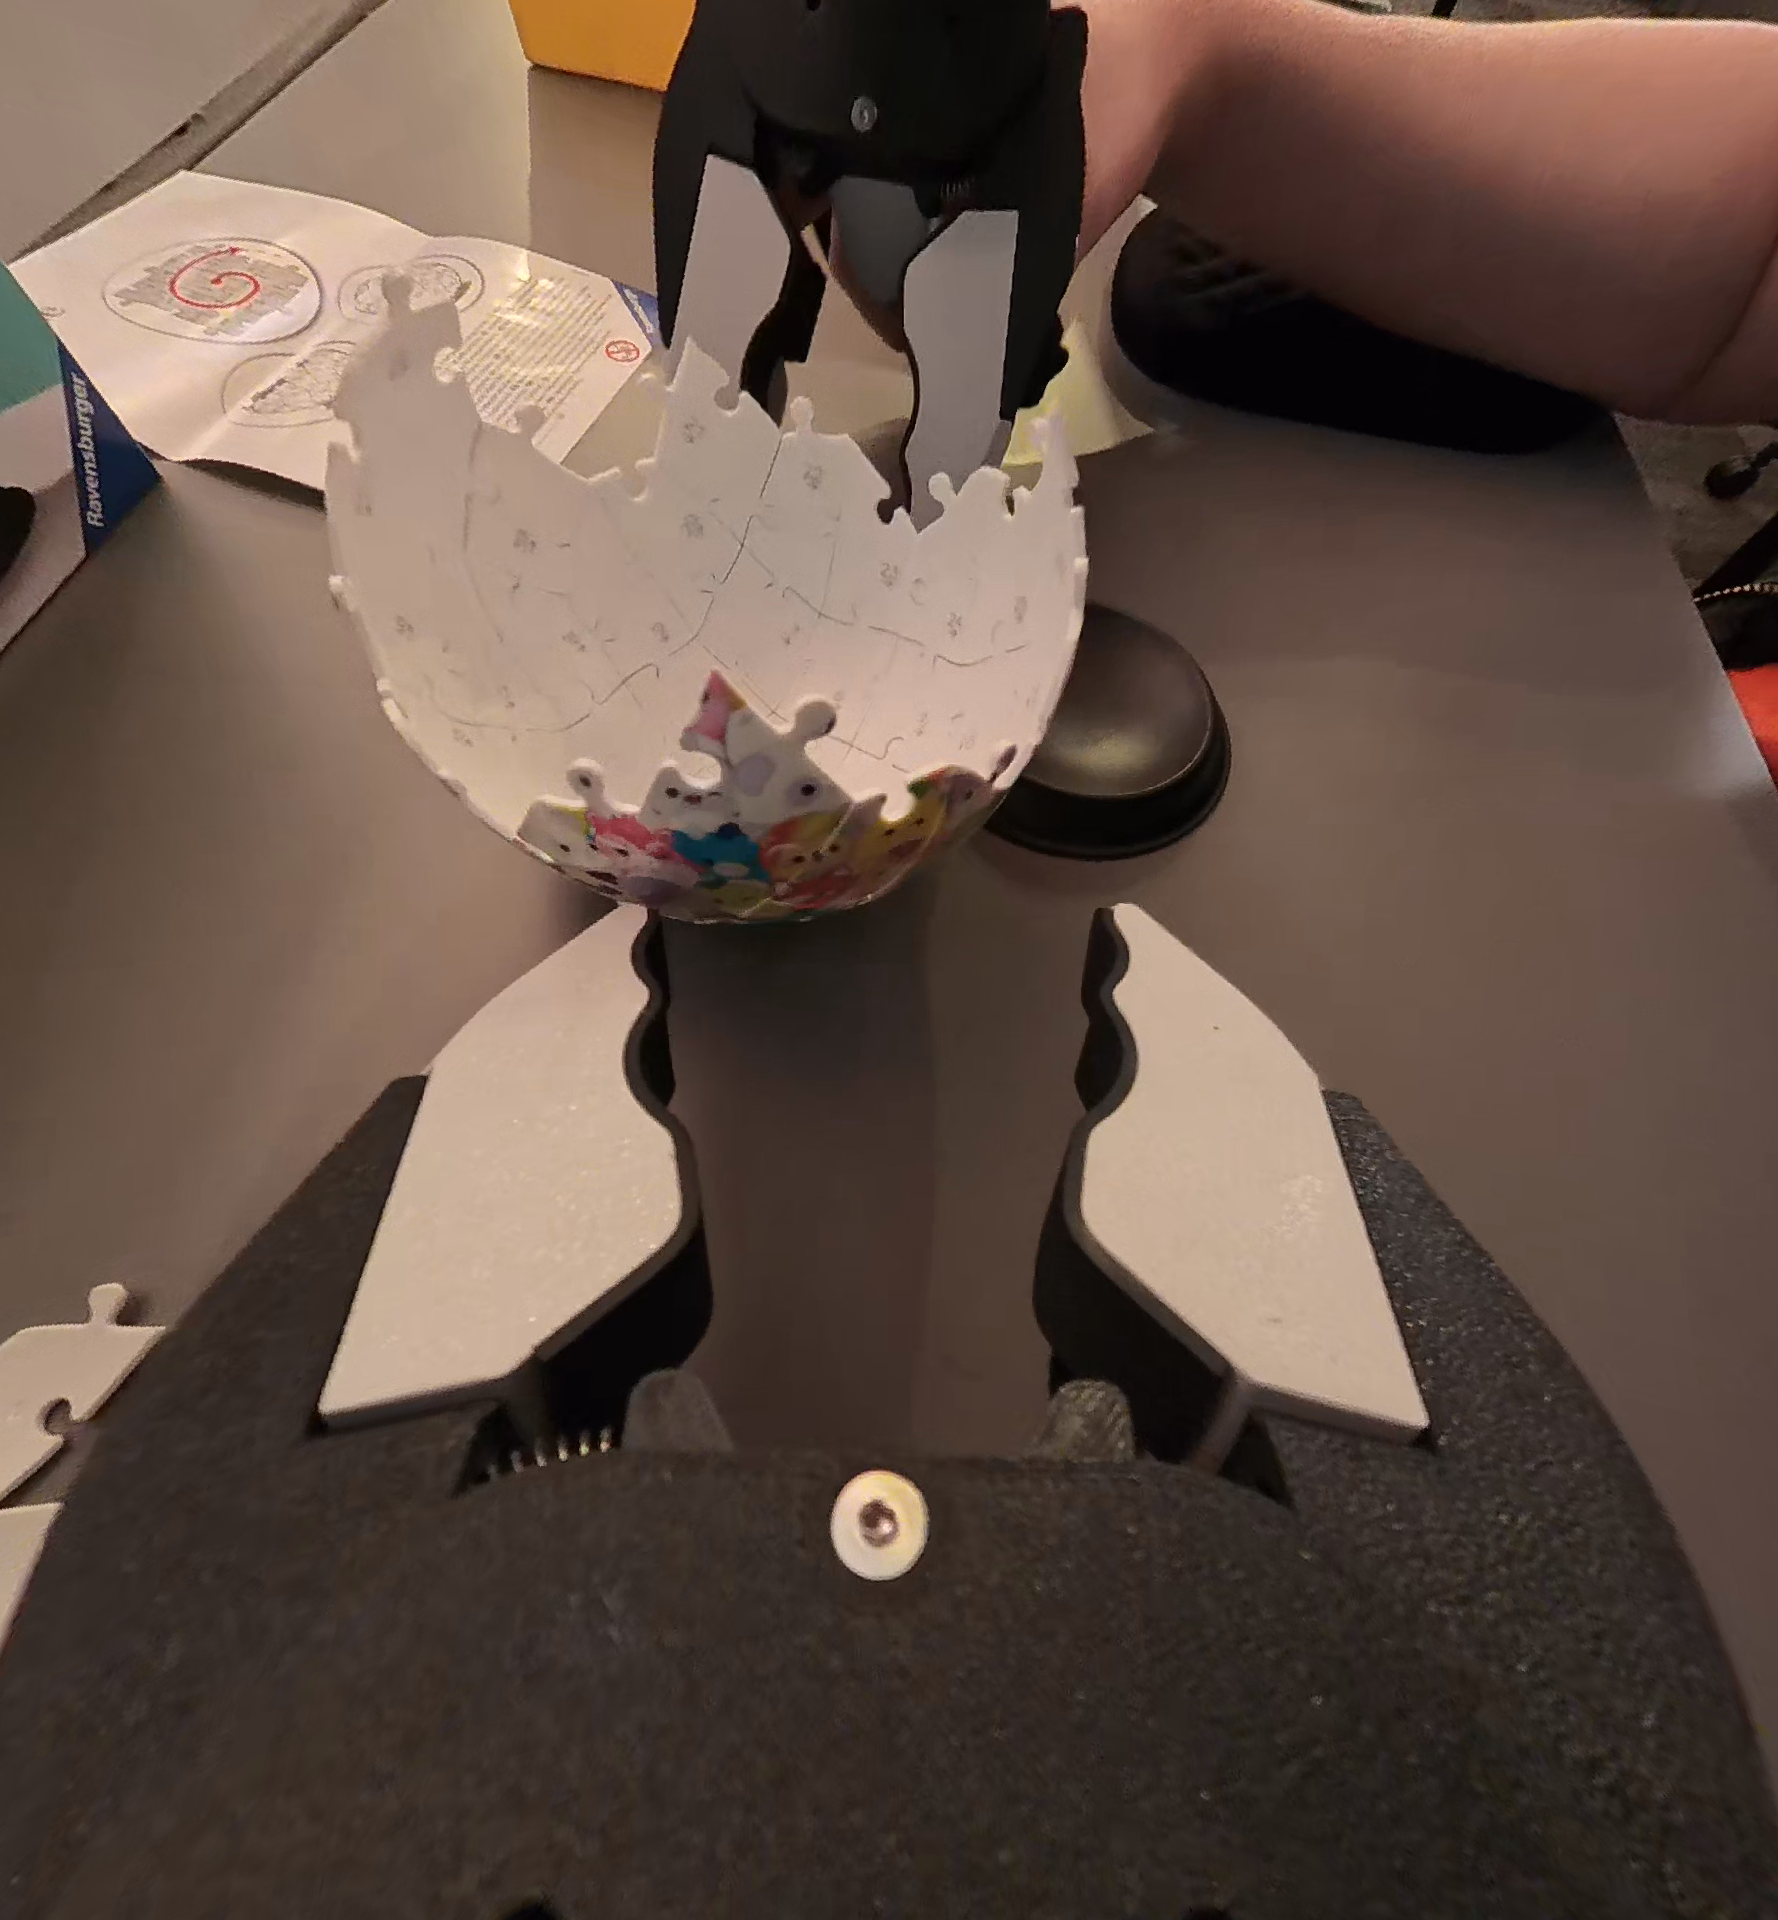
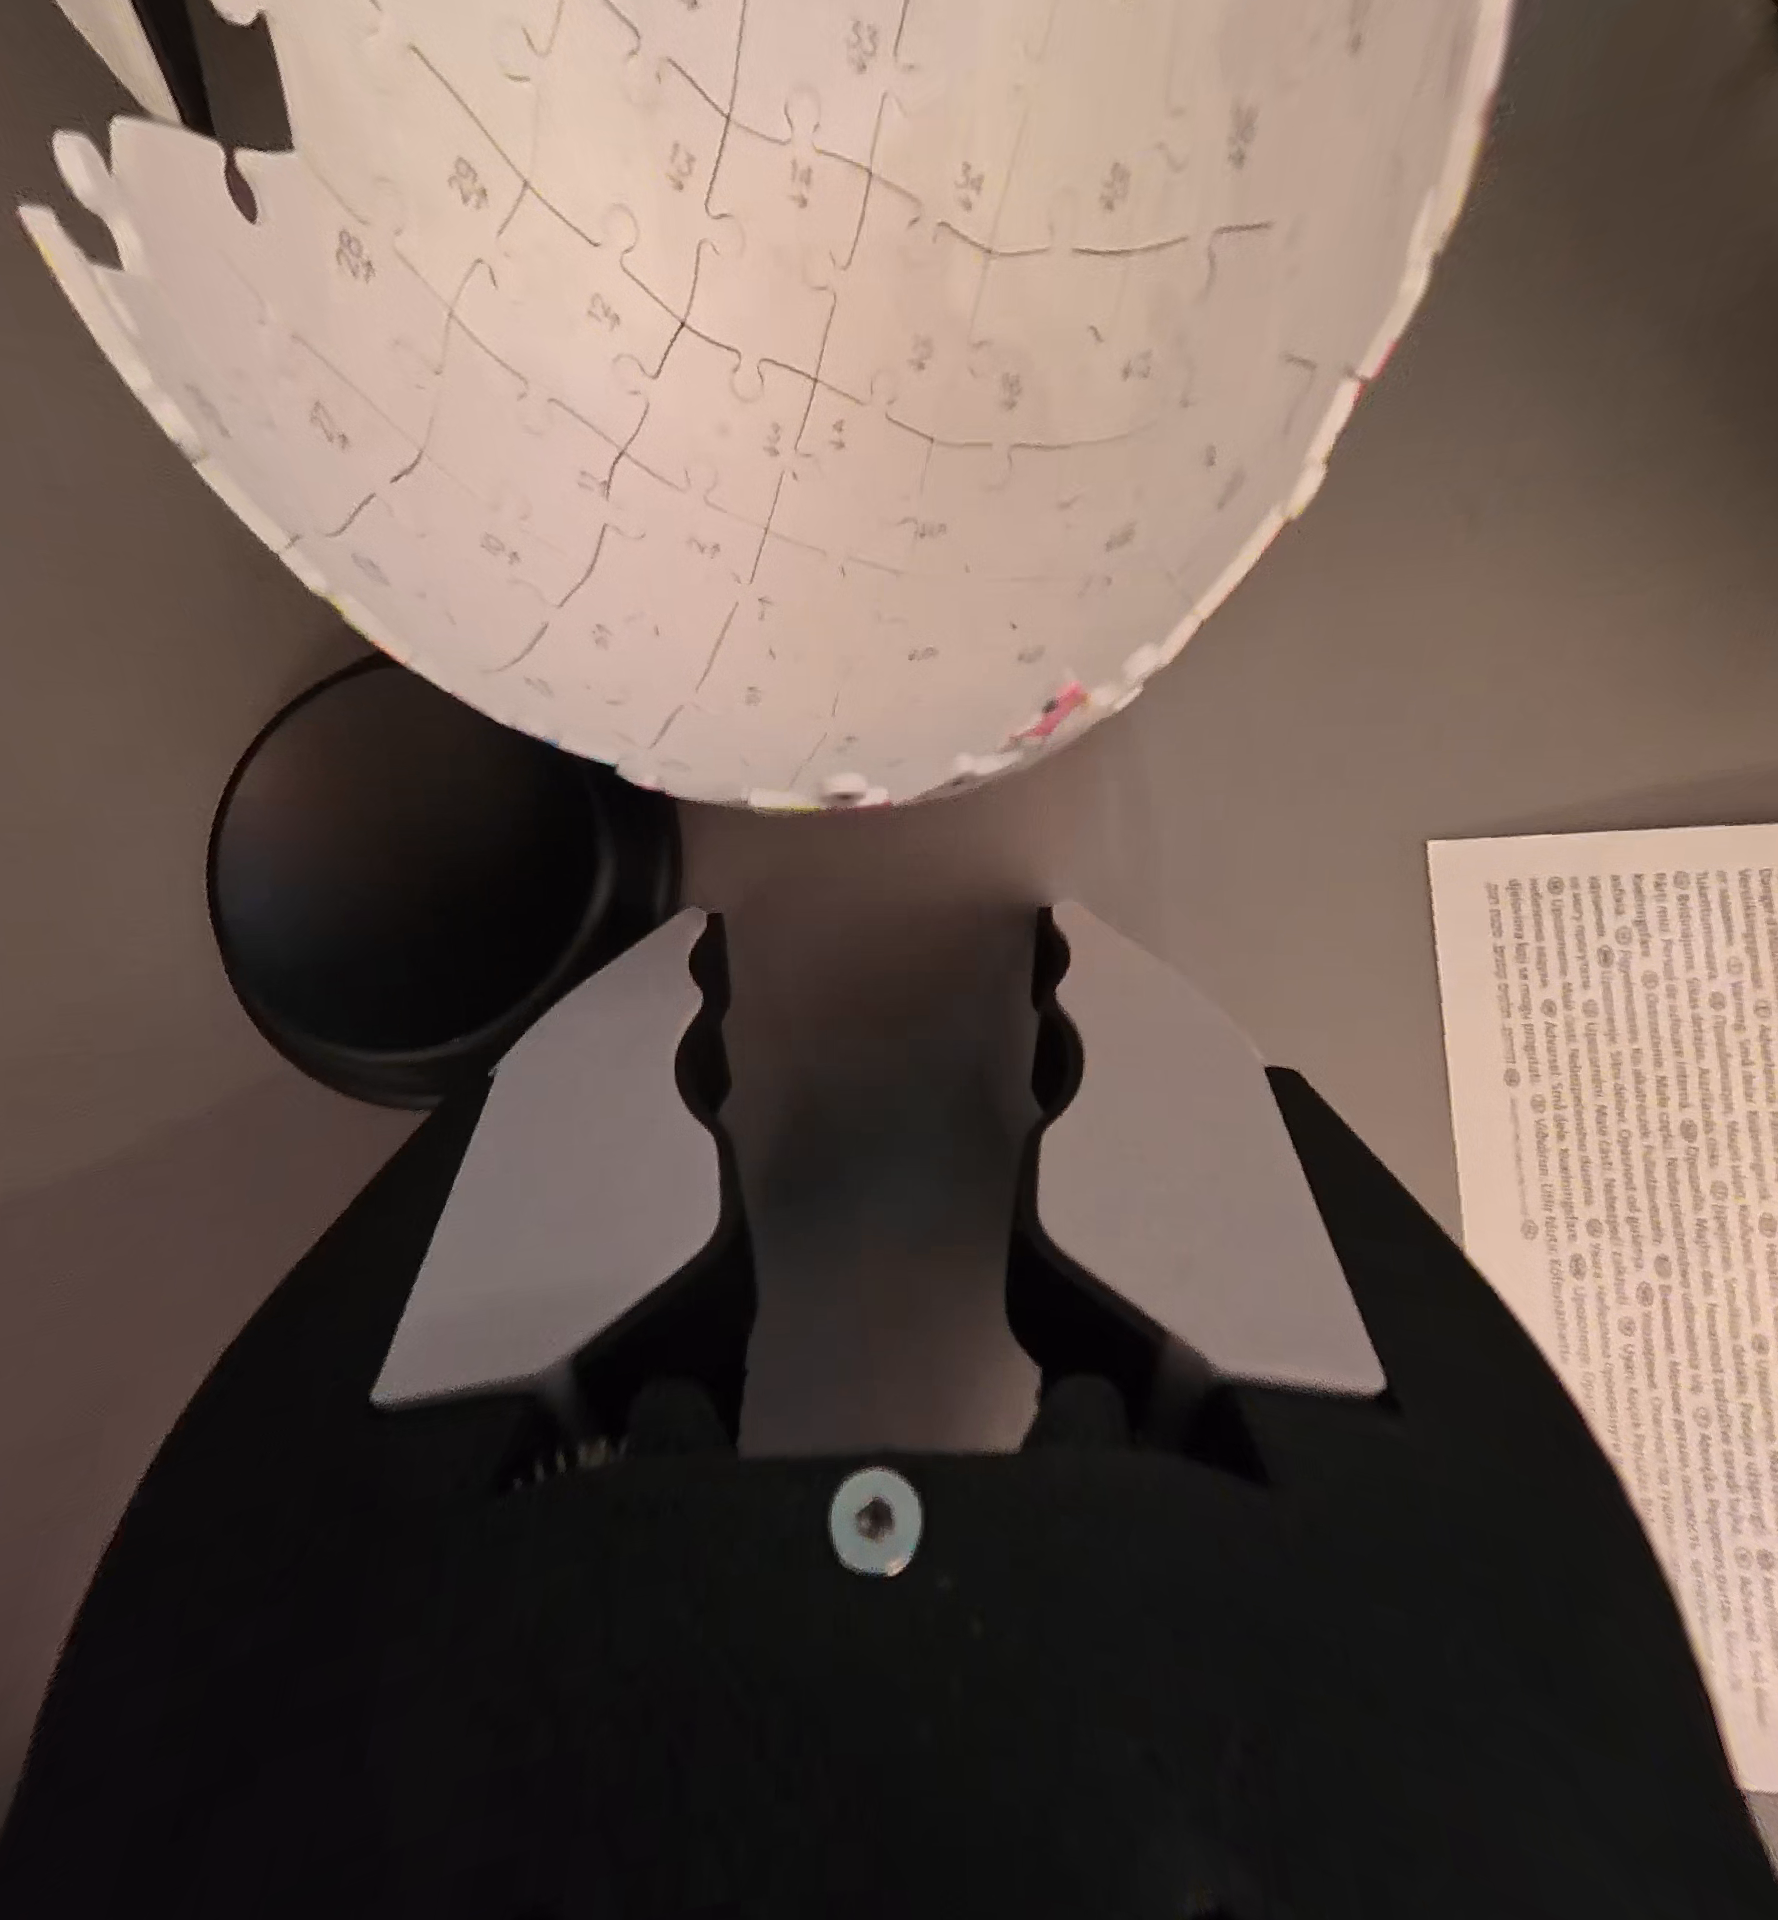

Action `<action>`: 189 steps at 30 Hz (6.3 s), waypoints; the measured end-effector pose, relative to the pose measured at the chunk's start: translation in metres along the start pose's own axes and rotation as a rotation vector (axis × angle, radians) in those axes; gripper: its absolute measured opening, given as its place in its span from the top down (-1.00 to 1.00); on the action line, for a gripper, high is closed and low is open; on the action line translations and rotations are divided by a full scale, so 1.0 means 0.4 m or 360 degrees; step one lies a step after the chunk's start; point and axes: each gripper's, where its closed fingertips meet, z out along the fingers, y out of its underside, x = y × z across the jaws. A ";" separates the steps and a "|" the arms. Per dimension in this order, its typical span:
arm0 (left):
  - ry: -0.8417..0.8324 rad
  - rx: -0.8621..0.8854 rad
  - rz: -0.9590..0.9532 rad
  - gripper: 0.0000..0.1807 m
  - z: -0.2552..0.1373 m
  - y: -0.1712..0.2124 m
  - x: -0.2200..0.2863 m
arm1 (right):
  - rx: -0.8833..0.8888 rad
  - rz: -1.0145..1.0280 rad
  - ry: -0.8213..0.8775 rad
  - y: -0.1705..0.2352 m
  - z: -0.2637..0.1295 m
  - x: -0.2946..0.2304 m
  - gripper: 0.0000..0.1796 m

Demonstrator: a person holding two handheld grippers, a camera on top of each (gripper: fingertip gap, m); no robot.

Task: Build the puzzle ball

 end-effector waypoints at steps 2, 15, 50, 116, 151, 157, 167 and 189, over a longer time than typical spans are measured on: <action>-0.0001 0.0024 0.0003 0.17 -0.003 -0.003 -0.001 | 0.0017 0.0019 -0.0015 0.000 -0.004 -0.001 0.36; 0.0014 0.0041 0.0007 0.16 -0.014 0.009 -0.006 | 0.0045 0.0056 -0.0082 -0.006 -0.007 -0.018 0.38; 0.0191 0.0383 -0.0524 0.26 -0.056 -0.036 -0.070 | 0.0306 0.0346 -0.0046 -0.261 -0.114 0.114 0.47; 0.0274 0.0376 -0.0417 0.38 -0.016 -0.054 -0.042 | -0.0275 0.0139 -0.0223 -0.242 0.041 0.156 0.77; 0.0286 0.0392 -0.0421 0.37 -0.021 -0.055 -0.041 | -0.0360 0.0251 -0.0239 -0.220 0.058 0.137 0.95; 0.0291 0.0390 -0.0415 0.38 -0.021 -0.055 -0.039 | -0.0380 0.0235 -0.0206 -0.214 0.046 0.147 0.88; 0.0291 0.0395 -0.0408 0.38 -0.020 -0.057 -0.038 | -0.0537 0.0353 -0.0292 -0.168 0.044 0.132 0.90; 0.0288 0.0392 -0.0385 0.38 -0.020 -0.058 -0.033 | -0.0518 0.0449 -0.0322 -0.175 0.044 0.122 0.92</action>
